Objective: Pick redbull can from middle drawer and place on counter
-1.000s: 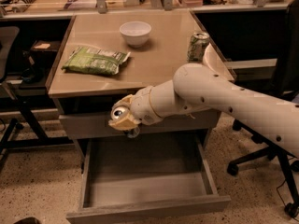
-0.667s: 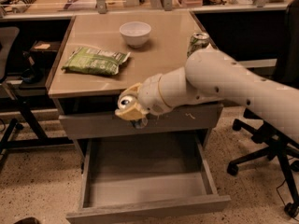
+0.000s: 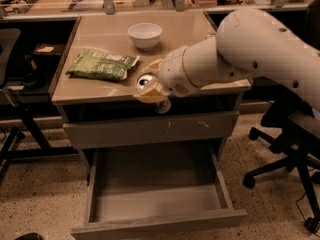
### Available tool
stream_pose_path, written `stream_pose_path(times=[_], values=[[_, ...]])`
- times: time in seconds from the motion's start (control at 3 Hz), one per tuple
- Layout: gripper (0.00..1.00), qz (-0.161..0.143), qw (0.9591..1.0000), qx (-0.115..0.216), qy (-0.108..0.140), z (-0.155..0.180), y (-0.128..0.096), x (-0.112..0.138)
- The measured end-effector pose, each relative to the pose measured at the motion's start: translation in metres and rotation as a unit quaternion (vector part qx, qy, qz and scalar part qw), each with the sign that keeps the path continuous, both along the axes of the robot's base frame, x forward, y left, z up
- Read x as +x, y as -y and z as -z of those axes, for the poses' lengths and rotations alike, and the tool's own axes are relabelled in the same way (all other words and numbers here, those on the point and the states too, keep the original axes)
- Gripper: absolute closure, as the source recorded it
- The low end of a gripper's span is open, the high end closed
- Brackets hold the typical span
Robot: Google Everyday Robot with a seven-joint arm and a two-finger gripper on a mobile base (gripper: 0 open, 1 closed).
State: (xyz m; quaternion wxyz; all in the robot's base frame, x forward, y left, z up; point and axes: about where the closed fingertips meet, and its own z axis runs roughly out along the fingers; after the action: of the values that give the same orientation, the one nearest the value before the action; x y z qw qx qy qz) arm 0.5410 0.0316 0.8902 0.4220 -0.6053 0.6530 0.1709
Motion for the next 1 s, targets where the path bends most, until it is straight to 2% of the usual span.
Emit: stream_pose_path(times=[0.33,0.67,1.0], values=[[1.0,0.001,1.0,-0.001,0.003,-0.003,0.001,0.001],[1.0,0.012,0.9998,0.013,-0.007,-0.012,0.006,0.021],[1.0,0.028,0.9994,0.013,-0.015,-0.044,0.025,0.074]])
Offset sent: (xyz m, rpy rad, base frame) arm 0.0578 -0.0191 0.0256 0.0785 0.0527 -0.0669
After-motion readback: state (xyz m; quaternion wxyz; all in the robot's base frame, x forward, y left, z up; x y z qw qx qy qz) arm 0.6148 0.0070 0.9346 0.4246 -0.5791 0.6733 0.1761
